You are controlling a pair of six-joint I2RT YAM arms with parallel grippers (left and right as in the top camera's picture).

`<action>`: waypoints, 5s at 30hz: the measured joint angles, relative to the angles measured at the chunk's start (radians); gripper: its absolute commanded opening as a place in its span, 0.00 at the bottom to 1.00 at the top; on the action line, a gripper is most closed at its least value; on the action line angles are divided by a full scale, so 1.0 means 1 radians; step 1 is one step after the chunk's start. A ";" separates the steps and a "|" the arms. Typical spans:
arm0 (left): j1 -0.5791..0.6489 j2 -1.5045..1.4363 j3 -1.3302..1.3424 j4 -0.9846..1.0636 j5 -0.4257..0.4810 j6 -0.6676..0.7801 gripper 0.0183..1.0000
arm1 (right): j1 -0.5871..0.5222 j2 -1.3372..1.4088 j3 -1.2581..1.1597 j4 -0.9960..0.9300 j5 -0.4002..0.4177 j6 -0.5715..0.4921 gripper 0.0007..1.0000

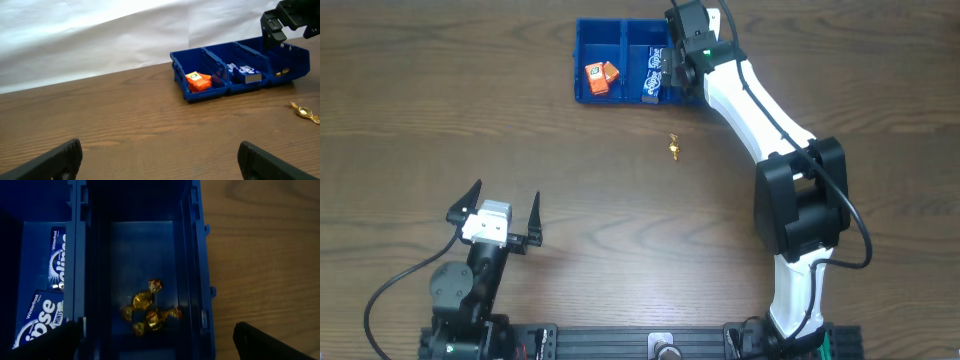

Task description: Sort Candies Into Trays

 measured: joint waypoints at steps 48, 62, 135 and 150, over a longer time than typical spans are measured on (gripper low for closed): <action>0.000 0.000 0.000 0.000 0.000 0.000 1.00 | 0.119 0.042 -0.171 -0.197 -0.261 0.147 0.14; 0.000 0.000 0.000 0.000 0.000 0.000 1.00 | 0.103 0.003 -0.149 -0.224 -0.259 0.137 0.04; 0.000 0.000 0.000 0.000 0.000 0.000 1.00 | -0.076 -0.602 -0.295 -0.103 -0.016 0.006 1.00; 0.000 0.000 0.000 0.000 0.000 0.000 1.00 | -0.186 -1.151 -0.945 0.292 -0.021 -0.072 1.00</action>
